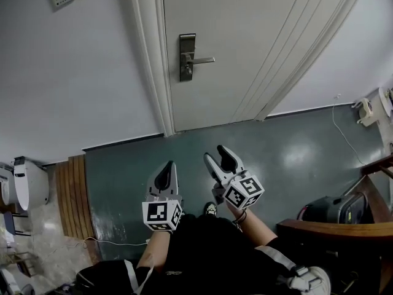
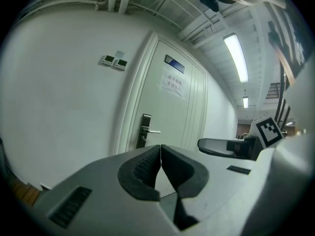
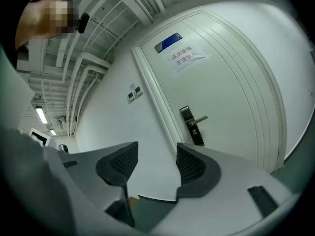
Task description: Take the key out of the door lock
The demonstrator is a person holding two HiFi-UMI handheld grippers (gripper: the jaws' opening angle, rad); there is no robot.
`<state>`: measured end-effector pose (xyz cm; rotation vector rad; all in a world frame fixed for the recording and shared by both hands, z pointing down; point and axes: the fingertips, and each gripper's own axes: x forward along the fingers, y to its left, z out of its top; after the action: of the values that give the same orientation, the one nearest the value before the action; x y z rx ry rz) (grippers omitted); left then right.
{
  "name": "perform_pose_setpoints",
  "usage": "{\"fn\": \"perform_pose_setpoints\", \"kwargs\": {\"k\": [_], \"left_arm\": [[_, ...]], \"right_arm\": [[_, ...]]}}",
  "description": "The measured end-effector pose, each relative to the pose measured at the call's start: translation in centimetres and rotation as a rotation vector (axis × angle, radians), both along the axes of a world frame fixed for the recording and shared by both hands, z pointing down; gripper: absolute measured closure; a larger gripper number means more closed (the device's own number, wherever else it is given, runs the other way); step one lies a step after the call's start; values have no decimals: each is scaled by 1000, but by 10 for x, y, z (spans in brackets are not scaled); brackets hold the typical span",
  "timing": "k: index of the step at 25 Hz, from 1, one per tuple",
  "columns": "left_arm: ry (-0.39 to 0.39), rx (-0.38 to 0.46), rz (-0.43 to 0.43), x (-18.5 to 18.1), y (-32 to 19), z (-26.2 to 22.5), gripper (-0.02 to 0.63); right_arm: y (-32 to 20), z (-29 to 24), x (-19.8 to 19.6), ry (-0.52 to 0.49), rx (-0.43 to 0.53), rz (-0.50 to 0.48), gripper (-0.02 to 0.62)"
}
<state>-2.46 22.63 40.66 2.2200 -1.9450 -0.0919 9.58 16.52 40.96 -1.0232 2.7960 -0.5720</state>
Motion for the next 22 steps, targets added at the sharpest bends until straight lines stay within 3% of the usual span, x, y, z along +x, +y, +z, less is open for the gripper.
{"fn": "perform_pose_setpoints", "kwargs": {"k": [12, 22], "left_arm": [[5, -22, 29, -51, 8, 19, 583], [-9, -21, 60, -60, -28, 23, 583]], "right_arm": [[5, 5, -41, 47, 30, 59, 353], [-28, 2, -52, 74, 76, 92, 354]]}}
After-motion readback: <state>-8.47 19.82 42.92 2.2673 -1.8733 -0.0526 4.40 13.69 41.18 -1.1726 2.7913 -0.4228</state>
